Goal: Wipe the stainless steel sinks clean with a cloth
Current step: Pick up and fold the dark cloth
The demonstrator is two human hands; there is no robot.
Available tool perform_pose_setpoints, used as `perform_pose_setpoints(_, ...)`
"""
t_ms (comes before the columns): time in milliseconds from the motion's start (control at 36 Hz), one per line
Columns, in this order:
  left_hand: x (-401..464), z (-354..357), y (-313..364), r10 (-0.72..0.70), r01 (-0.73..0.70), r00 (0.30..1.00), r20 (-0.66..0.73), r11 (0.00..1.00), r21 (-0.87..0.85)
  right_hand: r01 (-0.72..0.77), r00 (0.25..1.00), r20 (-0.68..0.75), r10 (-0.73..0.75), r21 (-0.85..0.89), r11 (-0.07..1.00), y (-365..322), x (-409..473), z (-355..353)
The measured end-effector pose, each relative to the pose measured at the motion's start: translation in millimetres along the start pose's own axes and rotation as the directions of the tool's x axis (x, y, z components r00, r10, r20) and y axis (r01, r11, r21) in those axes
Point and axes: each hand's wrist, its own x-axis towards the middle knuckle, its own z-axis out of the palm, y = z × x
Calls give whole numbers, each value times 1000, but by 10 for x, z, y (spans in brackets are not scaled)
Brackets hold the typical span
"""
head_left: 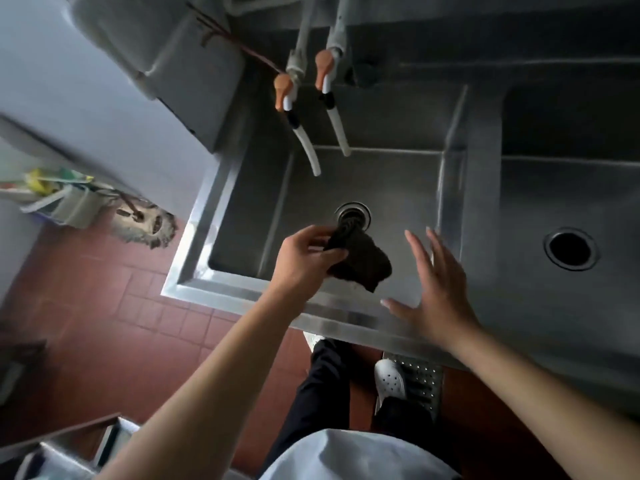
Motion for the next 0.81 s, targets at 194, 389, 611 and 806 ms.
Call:
perform_pose_setpoints(194,-658,-242,16,-224,233,972,69,889,-395,96,992,-101,-76,217,971,-926,-280,293)
perform_pose_setpoints(389,-737,-426,-177,-230,338,929,290,846,-413,-105,993,-8,120,436,894,-1116,-460,302)
perform_pose_setpoints(611,-255,-1045,-649,-61,15,951,303,988,151,-395,862,-83,500,506,766,-855,-436,7)
perform_pose_setpoints(806,146,-2115,-1476,75,-195,981,181,466,863,-385,894,-213,394,84,919,-1221,-298,-70)
